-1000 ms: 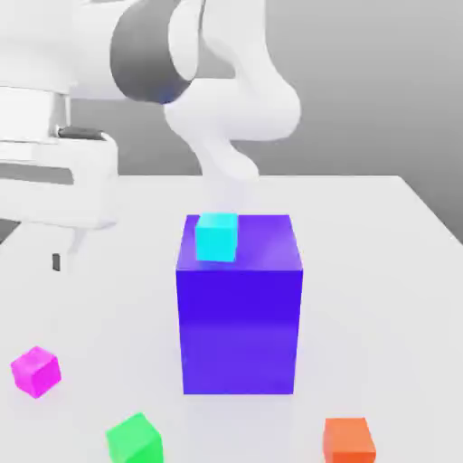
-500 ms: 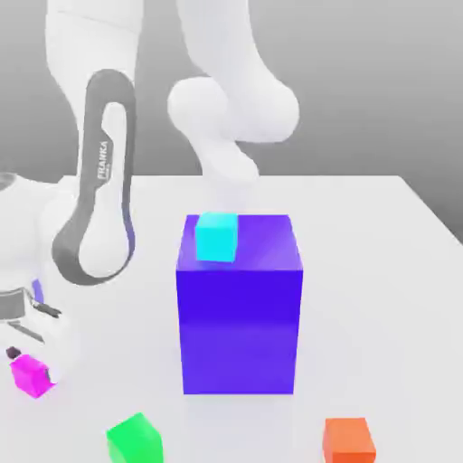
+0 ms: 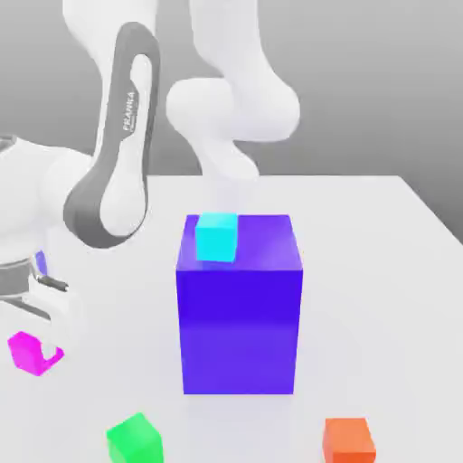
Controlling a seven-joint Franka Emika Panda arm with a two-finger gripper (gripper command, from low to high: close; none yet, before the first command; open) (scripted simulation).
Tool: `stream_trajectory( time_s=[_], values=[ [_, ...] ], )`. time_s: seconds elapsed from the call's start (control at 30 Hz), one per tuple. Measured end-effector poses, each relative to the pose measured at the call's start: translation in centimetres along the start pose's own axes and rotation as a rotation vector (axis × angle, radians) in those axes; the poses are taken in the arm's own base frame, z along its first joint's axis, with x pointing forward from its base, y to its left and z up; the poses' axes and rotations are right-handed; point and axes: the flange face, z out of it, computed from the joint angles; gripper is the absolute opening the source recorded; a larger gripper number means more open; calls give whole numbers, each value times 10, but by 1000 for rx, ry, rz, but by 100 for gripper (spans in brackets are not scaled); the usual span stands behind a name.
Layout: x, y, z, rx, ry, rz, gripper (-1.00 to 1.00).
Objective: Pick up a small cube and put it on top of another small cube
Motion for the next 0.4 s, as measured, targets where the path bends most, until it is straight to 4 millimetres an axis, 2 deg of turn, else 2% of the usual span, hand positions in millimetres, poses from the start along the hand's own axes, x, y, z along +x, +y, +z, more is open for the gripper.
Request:
stream_trajectory(
  time_s=[0.13, 0.2, 0.27, 0.3, 0.4],
  values=[
    [-56, -77, -23, -2, 2, -123, -100],
    [-68, -91, -9, -3, 3, -147, -100],
    [-71, -94, 16, -3, 4, -153, -100],
    [-72, -94, 29, -4, 4, -154, 100],
    [-72, -94, 28, -4, 4, -154, 100]
  ],
)
